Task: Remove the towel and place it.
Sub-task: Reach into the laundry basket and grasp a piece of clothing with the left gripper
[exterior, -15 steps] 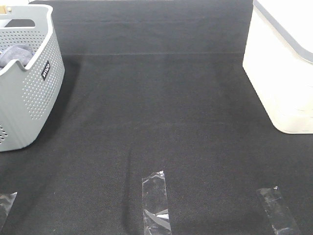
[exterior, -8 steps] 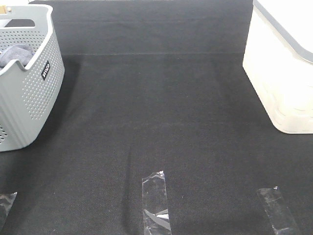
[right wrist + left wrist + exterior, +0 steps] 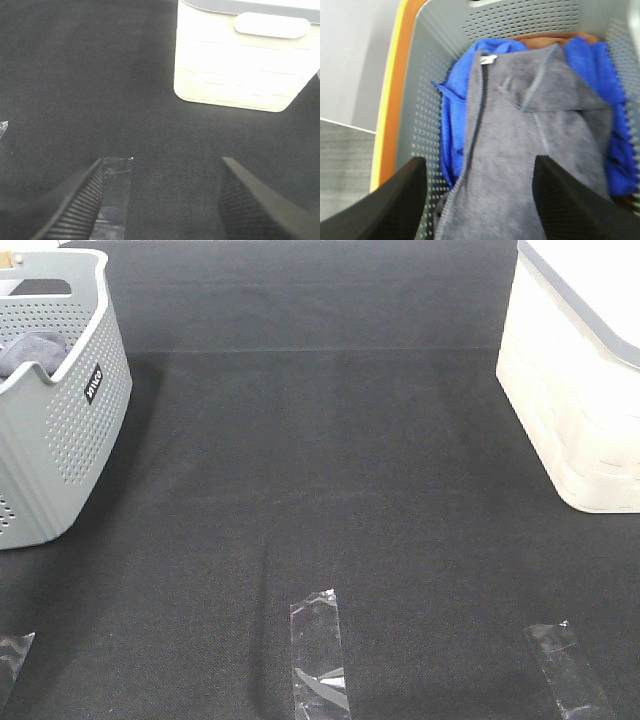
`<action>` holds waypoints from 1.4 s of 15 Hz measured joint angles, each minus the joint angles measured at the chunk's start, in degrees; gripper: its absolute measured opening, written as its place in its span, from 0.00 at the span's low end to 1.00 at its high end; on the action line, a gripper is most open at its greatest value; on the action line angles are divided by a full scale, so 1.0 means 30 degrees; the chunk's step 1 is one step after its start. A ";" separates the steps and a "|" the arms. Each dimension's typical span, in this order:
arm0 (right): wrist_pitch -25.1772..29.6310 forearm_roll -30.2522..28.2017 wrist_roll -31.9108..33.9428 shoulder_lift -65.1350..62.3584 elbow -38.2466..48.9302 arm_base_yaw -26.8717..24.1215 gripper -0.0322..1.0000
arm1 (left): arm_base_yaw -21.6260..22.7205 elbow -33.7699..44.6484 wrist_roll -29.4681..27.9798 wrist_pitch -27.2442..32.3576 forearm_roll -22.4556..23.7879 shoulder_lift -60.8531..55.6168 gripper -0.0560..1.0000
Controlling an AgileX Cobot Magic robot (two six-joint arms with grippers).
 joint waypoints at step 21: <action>0.0000 0.0000 0.0000 -0.0019 0.0000 0.0000 0.63 | 0.2445 -1.3083 0.0630 0.0420 0.0019 1.4744 0.62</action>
